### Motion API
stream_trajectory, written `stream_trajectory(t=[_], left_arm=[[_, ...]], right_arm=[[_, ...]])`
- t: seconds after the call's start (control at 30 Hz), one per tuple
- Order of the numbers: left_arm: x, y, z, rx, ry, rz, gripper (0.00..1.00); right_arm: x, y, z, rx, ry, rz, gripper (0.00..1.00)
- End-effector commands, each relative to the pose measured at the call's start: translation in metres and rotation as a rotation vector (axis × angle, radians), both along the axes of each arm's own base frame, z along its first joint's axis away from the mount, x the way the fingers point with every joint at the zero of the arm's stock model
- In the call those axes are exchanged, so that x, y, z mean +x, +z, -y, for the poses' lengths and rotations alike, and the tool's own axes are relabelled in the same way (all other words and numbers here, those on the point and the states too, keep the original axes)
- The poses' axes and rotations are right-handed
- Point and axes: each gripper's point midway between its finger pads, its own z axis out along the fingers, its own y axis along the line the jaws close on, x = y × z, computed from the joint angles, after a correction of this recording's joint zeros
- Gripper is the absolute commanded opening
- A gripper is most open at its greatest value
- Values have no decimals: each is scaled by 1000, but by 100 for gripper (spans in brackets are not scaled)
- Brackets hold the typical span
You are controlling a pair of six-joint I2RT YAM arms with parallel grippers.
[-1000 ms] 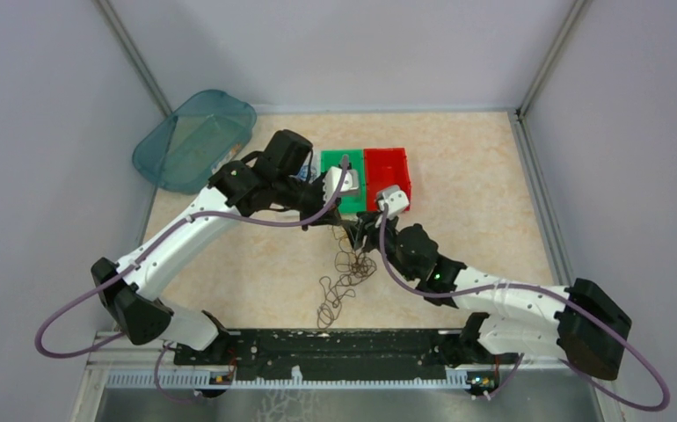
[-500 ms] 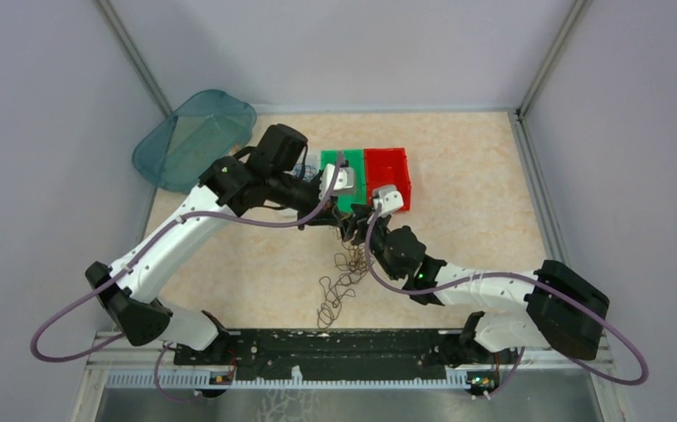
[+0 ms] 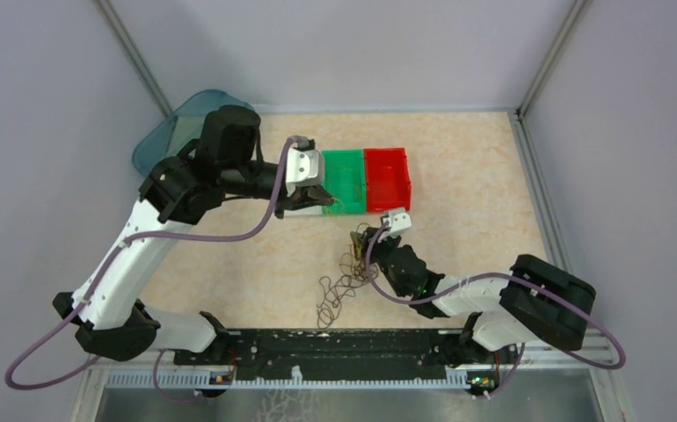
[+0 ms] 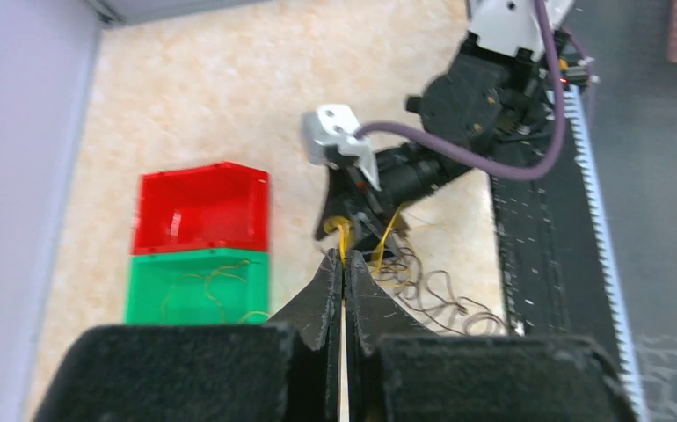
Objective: Untangle the cables
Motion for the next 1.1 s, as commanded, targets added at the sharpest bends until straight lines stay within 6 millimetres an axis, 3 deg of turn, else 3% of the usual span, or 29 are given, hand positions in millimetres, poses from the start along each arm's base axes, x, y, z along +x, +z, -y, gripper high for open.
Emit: stream_trajectory(t=[0.0, 0.43, 0.73, 0.83, 1.07], left_arm=[[15, 55, -2, -135, 78, 184, 0], [64, 162, -21, -336, 342, 534, 0], [87, 249, -64, -608, 653, 698, 1], [86, 266, -74, -669, 694, 728, 0], [77, 283, -80, -744, 695, 747, 0]], right_arm=[[-2, -13, 4, 44, -30, -32, 49], [-12, -49, 17, 24, -41, -117, 48], [-19, -61, 19, 48, -31, -154, 48], [-20, -62, 21, 60, -34, -157, 48], [-25, -72, 25, 79, -29, -185, 45]])
